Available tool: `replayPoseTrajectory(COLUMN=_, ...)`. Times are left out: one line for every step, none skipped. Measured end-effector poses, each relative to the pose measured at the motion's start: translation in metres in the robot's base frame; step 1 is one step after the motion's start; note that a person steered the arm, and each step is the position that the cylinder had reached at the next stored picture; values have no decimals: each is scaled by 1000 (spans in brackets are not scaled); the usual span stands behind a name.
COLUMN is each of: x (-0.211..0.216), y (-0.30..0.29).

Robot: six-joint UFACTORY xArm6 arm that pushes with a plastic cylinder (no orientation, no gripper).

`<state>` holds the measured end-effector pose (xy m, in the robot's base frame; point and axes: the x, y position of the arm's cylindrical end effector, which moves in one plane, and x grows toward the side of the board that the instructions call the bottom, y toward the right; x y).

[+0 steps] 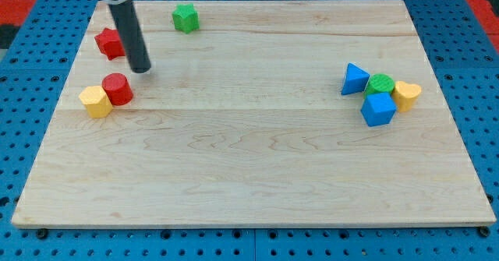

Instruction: Push the red star towards top left side of the board

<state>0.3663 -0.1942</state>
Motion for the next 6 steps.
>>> replayPoseTrajectory(x=-27, y=-39)
replayPoseTrajectory(x=-53, y=-34)
replayPoseTrajectory(x=-87, y=4)
replayPoseTrajectory(x=-88, y=11)
replayPoseTrajectory(x=-66, y=-10)
replayPoseTrajectory(x=-99, y=-30)
